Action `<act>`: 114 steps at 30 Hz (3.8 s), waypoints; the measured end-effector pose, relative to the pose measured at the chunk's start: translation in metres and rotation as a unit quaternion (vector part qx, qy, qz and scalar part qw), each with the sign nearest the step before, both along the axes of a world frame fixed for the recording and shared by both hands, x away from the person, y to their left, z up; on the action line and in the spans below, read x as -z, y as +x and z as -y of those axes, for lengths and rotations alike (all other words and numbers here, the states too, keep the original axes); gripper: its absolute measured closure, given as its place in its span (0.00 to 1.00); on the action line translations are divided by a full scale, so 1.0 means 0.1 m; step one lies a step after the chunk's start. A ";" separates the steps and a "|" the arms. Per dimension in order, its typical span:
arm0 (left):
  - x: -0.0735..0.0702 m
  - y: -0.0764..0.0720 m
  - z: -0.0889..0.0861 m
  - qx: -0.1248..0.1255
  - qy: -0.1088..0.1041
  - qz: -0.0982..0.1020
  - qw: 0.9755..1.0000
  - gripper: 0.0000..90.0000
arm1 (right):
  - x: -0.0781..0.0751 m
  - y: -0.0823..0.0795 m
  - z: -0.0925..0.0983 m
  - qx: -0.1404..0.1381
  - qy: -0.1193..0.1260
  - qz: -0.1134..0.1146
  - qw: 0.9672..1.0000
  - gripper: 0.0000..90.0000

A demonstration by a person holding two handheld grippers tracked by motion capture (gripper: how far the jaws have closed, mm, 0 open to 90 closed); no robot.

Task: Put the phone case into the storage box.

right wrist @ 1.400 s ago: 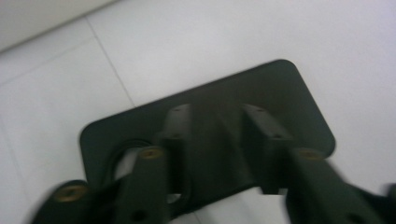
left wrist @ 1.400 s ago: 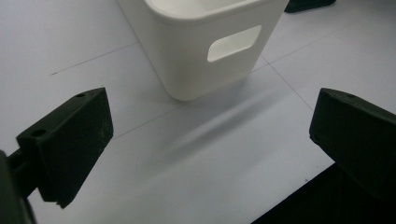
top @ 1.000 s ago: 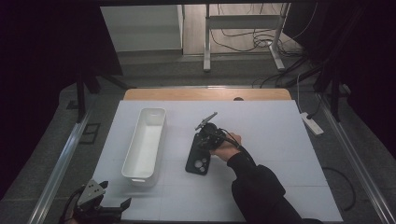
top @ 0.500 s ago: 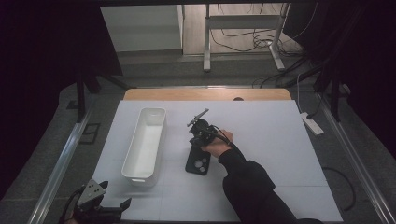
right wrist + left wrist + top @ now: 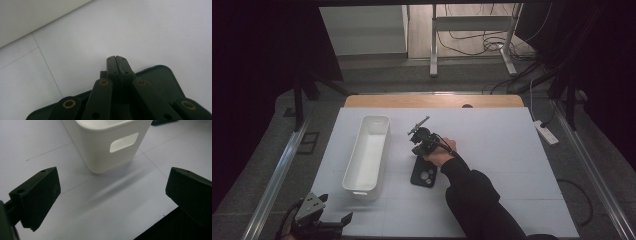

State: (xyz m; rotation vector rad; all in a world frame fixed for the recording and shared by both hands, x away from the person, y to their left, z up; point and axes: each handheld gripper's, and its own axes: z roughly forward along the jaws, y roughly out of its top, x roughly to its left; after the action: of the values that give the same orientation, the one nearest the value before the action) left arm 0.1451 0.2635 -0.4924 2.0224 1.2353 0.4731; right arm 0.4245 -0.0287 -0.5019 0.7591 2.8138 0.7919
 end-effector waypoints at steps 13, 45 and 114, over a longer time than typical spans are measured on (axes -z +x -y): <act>0.00 0.00 0.01 0.001 0.002 0.000 1.000 0.01 | 0.12 0.02 -0.06 -0.001 -0.012 0.001 1.000 1.00; 0.00 0.00 0.01 0.001 0.004 -0.002 1.000 0.01 | 0.08 0.06 0.48 0.049 -0.014 -0.035 0.998 1.00; 0.00 0.01 0.05 0.007 0.020 -0.005 1.000 0.01 | 0.03 -0.89 1.63 0.082 -0.004 -0.051 0.995 1.00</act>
State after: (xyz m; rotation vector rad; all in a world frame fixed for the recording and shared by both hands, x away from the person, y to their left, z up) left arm 0.1464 0.2582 -0.4927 2.0690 1.2250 0.4856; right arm 0.3353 -0.1912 -0.5049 1.0425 2.7923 0.7342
